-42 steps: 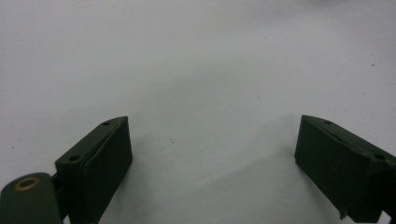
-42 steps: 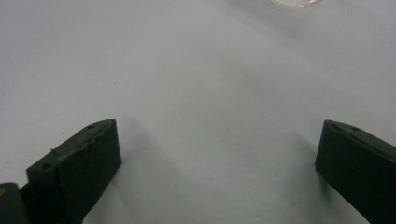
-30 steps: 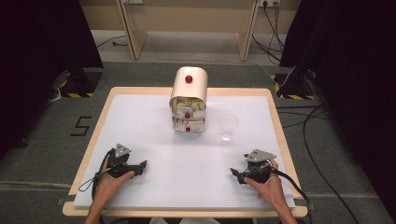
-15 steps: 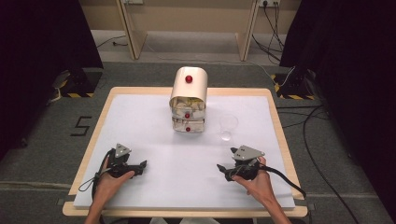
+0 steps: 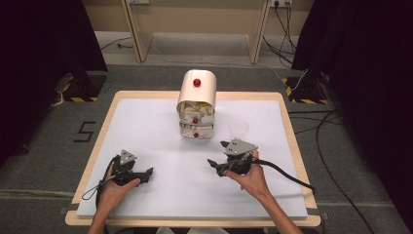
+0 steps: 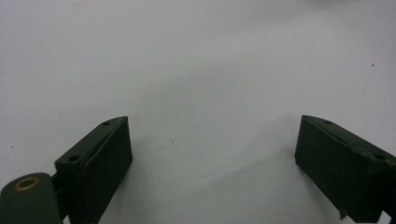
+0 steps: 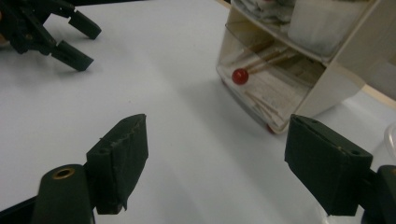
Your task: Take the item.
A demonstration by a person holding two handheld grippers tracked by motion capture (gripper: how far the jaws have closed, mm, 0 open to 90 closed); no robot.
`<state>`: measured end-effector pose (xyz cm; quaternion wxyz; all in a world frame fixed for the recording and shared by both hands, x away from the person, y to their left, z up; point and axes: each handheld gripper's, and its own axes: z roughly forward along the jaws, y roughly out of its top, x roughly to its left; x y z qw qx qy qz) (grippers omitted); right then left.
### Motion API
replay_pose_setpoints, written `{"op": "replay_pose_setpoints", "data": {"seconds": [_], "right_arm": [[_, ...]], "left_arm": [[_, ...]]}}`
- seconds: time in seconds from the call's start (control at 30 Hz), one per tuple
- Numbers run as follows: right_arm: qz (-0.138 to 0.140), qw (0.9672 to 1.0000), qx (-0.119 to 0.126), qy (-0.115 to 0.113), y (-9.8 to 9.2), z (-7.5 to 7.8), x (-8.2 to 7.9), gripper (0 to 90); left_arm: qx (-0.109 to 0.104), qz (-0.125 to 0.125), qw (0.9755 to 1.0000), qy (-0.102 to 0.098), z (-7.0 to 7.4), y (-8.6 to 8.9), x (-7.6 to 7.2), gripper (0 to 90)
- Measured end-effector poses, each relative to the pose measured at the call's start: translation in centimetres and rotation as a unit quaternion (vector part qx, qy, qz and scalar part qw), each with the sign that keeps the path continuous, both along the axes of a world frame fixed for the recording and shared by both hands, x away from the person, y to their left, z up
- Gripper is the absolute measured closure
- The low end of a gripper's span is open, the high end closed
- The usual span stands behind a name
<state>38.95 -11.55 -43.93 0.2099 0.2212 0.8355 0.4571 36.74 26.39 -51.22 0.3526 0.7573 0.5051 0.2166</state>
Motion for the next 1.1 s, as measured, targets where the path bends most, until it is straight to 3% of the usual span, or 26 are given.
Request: {"op": "replay_pose_setpoints", "data": {"seconds": [0.23, 0.4, 0.67, 1.1], "right_arm": [[0.015, 0.9997, 0.018, -0.01, 1.8, 1.6, 0.9, 24.1], [0.022, 0.9991, 0.019, -0.03, 2.9, 3.0, 1.5, 24.6], [0.018, 0.9983, 0.03, -0.047, 4.3, 4.9, 3.1, 25.0], [0.002, 0.9975, 0.041, -0.058, 5.3, 5.7, 5.8, 24.8]], "left_arm": [[0.0, 0.0, 1.0, 0.0, 0.0, 0.0, 0.0, 9.9], [0.0, 0.0, 1.0, 0.0, 0.0, 0.0, 0.0, 9.9], [0.0, 0.0, 1.0, 0.0, 0.0, 0.0, 0.0, 9.9], [0.0, 0.0, 1.0, 0.0, 0.0, 0.0, 0.0, 9.9]]}}
